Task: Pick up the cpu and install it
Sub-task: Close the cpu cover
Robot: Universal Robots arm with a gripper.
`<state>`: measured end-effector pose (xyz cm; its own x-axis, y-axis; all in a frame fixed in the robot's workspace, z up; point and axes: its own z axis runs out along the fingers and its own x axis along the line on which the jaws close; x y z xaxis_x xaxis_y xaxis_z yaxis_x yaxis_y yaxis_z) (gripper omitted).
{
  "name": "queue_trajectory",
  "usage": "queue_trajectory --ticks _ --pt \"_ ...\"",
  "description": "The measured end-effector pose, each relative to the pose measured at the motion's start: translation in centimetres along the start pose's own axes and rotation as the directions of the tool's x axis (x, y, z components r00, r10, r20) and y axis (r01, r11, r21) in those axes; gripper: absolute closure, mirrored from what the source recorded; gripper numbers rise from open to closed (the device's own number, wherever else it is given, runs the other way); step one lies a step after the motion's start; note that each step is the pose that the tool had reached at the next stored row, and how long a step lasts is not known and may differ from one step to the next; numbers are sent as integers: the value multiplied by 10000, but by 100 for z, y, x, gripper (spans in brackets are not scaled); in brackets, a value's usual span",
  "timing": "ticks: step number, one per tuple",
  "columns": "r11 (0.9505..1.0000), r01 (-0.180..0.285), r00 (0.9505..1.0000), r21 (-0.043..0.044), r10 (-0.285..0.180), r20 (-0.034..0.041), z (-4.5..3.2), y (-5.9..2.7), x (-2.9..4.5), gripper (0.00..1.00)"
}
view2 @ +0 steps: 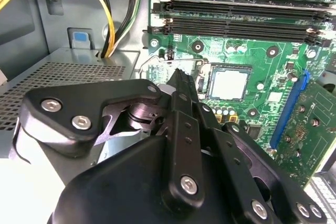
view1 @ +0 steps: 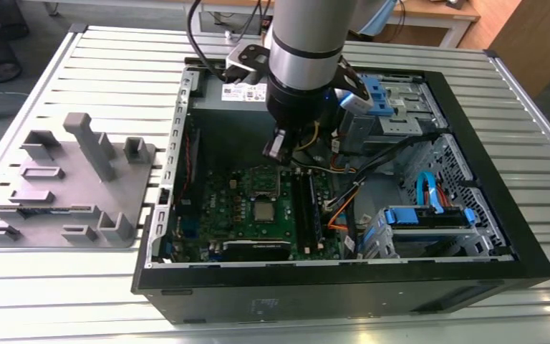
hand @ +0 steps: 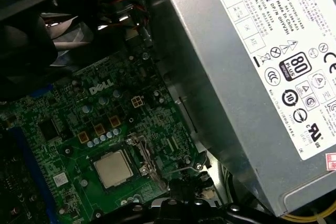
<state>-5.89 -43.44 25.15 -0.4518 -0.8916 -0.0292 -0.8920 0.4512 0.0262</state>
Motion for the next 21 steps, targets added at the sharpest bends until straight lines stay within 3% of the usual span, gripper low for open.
queue_trajectory --ticks 21 --pt "9994 353 9994 -10 -353 -11 -20 -59 116 89"
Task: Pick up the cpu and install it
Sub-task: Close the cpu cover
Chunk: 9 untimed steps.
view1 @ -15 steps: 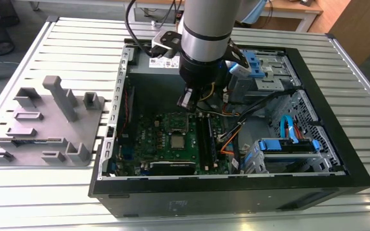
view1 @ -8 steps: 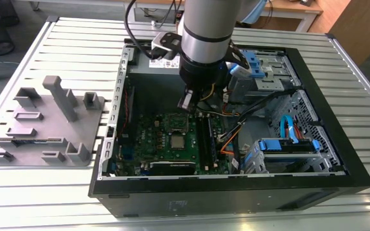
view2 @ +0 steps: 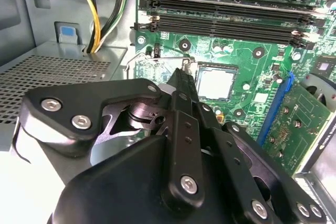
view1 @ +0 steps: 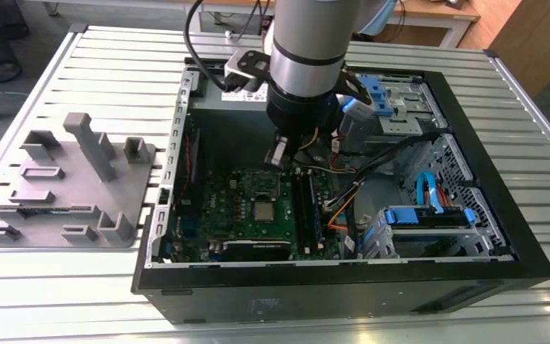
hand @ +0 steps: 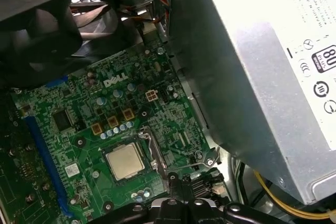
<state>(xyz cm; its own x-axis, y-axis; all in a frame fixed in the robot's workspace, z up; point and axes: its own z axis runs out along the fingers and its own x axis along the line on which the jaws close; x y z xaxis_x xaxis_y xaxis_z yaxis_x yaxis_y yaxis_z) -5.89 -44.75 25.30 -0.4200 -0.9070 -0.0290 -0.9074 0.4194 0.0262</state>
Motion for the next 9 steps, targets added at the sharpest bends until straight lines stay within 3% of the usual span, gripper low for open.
queue_trajectory --ticks 9 --pt "9999 130 9999 -4 -130 -3 -5 -23 49 89"
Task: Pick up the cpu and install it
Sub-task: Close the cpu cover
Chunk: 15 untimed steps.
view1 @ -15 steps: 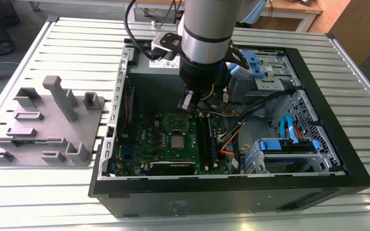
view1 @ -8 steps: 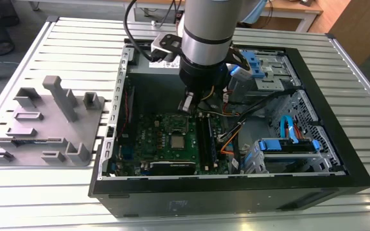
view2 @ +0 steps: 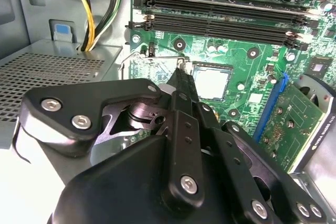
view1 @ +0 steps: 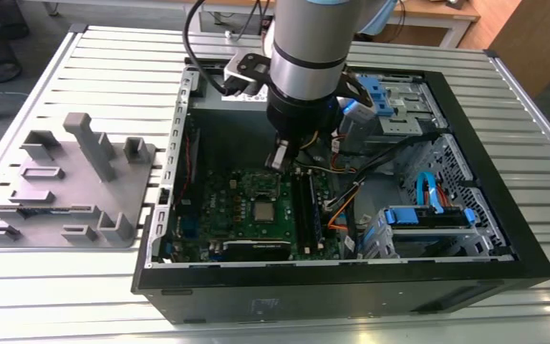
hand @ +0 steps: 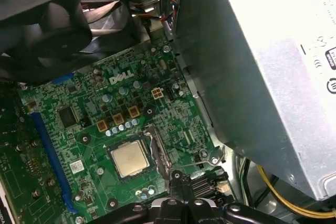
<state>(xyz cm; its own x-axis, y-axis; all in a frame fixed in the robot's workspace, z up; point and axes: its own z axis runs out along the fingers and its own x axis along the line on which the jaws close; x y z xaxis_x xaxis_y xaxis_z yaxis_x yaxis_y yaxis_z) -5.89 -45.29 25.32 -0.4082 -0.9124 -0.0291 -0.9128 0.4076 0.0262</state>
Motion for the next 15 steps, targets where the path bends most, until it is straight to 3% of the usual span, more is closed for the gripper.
queue_trajectory --ticks 15 --pt "9996 265 9996 -8 -265 -7 -4 -43 98 89"
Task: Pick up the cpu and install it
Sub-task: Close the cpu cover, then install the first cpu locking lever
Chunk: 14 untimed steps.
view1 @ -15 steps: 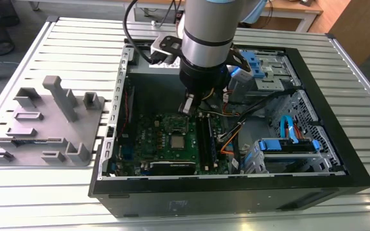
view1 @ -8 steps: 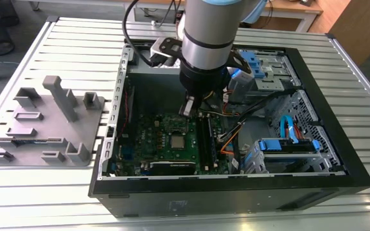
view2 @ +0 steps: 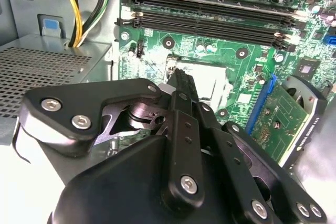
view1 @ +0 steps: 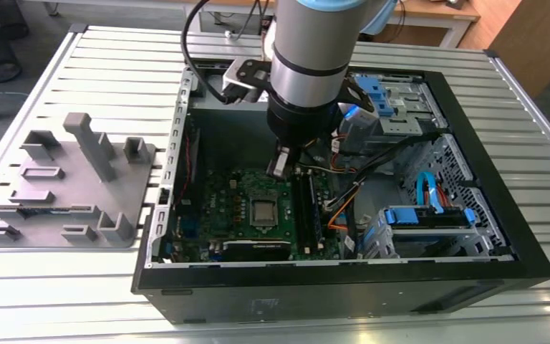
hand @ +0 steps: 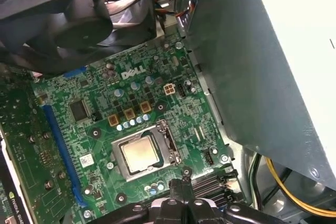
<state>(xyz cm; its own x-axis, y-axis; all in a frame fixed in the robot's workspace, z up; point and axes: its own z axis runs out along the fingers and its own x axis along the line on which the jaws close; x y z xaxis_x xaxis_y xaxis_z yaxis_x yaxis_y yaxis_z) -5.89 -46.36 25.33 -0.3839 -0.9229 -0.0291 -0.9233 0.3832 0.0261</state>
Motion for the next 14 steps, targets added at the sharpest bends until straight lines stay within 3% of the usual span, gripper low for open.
queue_trajectory --ticks 14 --pt "9999 117 9999 -4 -117 -3 0 -3 6 89"
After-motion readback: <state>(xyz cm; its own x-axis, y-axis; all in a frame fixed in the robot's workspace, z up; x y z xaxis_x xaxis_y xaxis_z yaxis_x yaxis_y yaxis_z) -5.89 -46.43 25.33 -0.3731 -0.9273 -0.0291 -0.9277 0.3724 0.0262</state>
